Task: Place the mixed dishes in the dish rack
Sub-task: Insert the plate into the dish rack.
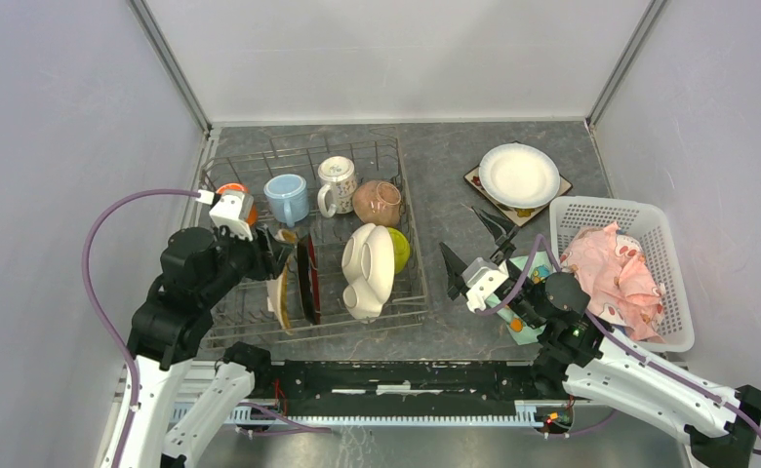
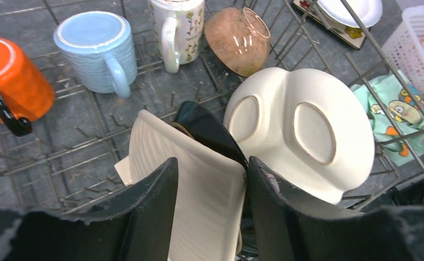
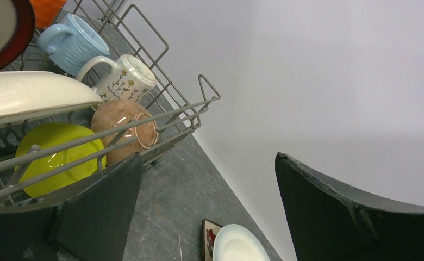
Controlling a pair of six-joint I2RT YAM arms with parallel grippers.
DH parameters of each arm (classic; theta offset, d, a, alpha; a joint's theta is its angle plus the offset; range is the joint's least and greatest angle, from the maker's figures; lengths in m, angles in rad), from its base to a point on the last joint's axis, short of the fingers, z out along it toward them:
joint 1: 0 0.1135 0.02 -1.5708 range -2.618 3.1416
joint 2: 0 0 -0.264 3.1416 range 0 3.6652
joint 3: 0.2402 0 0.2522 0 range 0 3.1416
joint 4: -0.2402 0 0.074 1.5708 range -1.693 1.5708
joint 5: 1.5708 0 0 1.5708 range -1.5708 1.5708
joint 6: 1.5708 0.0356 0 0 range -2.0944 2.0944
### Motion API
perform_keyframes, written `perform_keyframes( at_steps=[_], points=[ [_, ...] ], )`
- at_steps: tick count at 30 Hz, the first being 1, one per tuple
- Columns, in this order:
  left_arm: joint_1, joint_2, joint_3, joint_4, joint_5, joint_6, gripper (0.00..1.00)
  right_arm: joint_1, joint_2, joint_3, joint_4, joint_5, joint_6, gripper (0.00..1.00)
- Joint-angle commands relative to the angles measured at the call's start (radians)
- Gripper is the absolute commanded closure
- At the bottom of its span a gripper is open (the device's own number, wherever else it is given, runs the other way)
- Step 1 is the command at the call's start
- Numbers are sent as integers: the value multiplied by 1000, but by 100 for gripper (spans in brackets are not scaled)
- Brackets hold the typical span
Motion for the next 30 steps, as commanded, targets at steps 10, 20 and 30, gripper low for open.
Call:
perform_keyframes(
  at_steps=[10,20,30],
  points=[
    [-2,56,52,23,-39,-117,35,0,17,9,21,0,10,2],
    [-2,217,146,-10,-153,-95,34,0,142,134,-25,172,490,2],
    [-2,208,114,111,-113,-8,29,-162,433,519,-408,434,712,2]
  ],
)
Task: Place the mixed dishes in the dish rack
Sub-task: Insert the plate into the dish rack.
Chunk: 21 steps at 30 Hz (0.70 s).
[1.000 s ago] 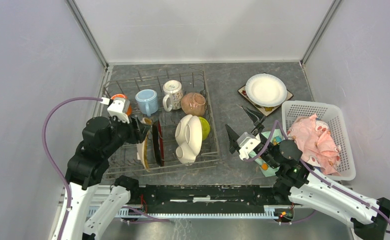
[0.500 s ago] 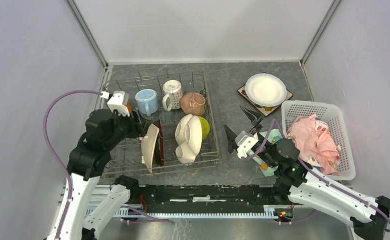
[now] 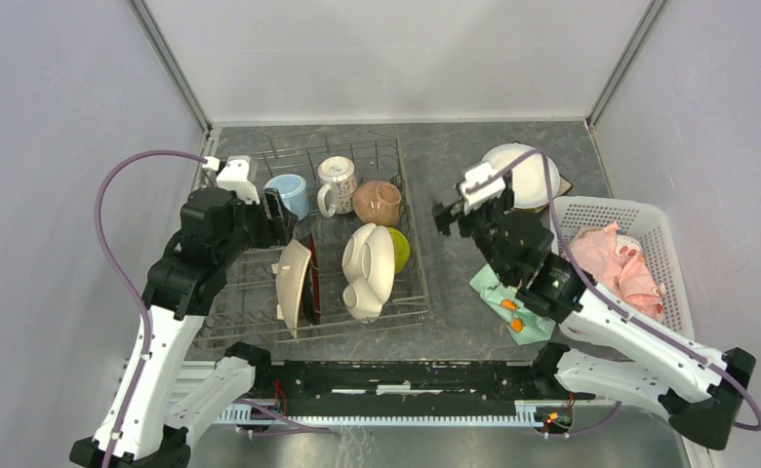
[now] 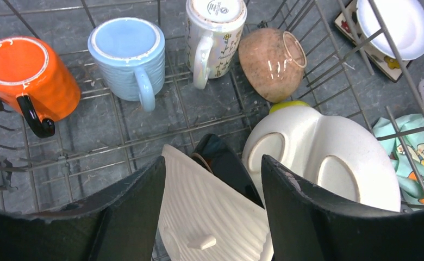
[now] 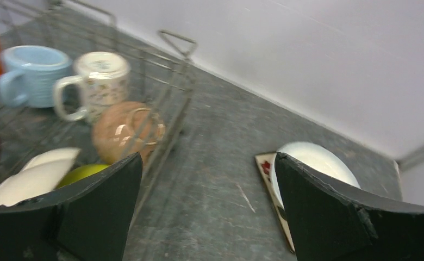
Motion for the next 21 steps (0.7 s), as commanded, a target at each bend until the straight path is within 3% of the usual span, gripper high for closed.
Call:
perform_keyframes(
  at_steps=[1,3,7,12,16,21],
  points=[
    [-2,-16,2,76,20,59,29,-192,89,130,-158,31,146,2],
    [-1,-30,-27,78,20,61,29,-300,135,143,-150,-64,147,2],
    [-2,-72,-102,100,8,86,27,-402,301,187,-152,-54,29,11],
    [-2,-128,-186,138,-68,143,20,-458,488,203,-61,-38,-144,43],
    [-4,-169,-236,166,-144,168,1,-479,642,268,-57,-41,-216,46],
    [-12,-250,-314,211,-272,171,0,-501,836,420,-98,13,-202,45]
  ],
)
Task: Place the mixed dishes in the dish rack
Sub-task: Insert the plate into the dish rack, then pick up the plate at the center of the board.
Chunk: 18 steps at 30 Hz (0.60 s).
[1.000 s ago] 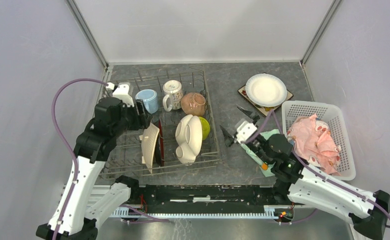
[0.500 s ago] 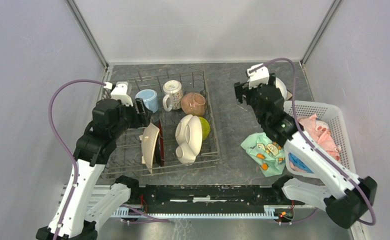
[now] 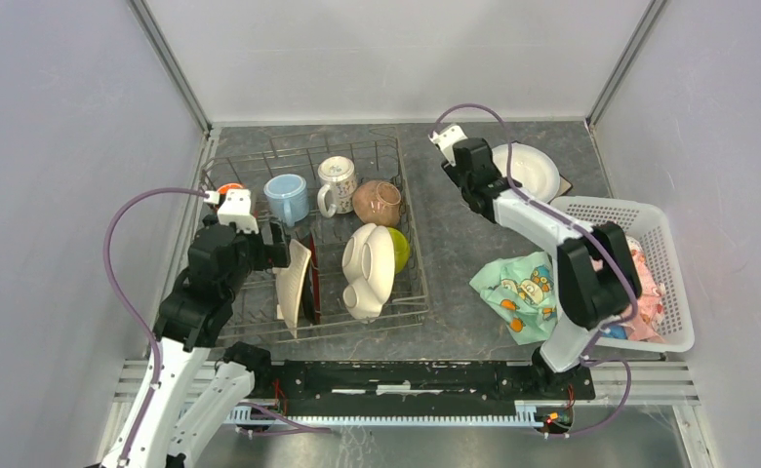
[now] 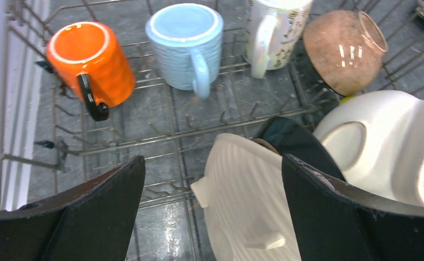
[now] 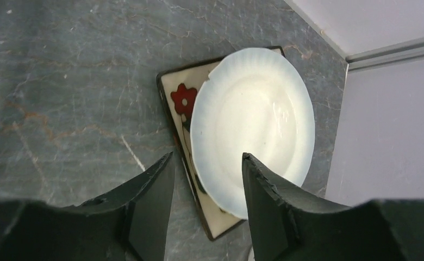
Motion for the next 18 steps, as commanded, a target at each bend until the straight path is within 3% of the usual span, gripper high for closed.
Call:
perform_keyframes(
  at_steps=[1,7,18],
  points=[
    [-13,-80,-63,100,-164,55,0,-18,127,159,28,67,-28,45],
    [-34,-159,-110,131,-229,69,0,-23,284,258,6,147,-19,48],
    [-51,-124,-52,122,-234,104,0,-26,410,220,55,261,-80,50]
  ],
)
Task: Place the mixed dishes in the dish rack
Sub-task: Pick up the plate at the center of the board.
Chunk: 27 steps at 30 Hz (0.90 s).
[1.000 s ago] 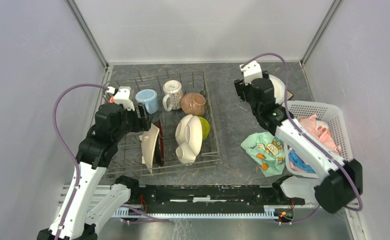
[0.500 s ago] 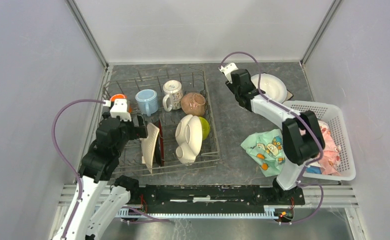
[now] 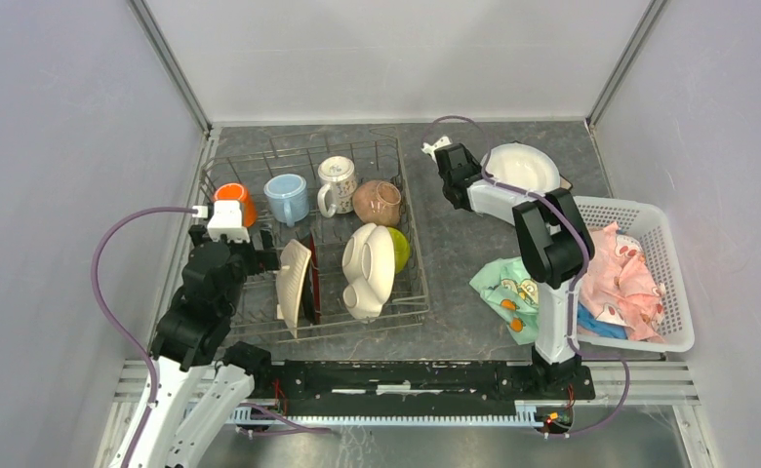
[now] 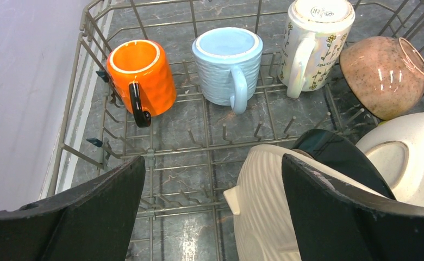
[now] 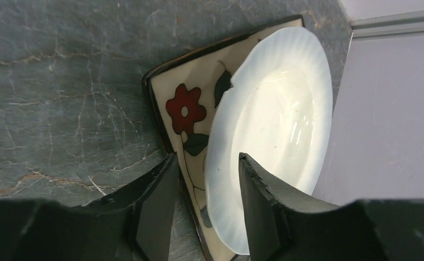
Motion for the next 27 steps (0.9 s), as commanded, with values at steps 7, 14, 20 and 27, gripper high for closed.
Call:
perform_keyframes(
  at_steps=[7,14,20,27],
  points=[
    [-20,25,67,40,-44,66,0,-26,25,-74,119,86,-30,55],
    [-20,31,77,39,-46,76,0,-44,34,-109,152,96,-33,58],
    [-20,32,81,36,-44,76,0,-63,51,-109,164,70,-40,61],
    [-20,33,94,33,-69,76,0,-63,-22,-175,248,56,-77,83]
  ],
)
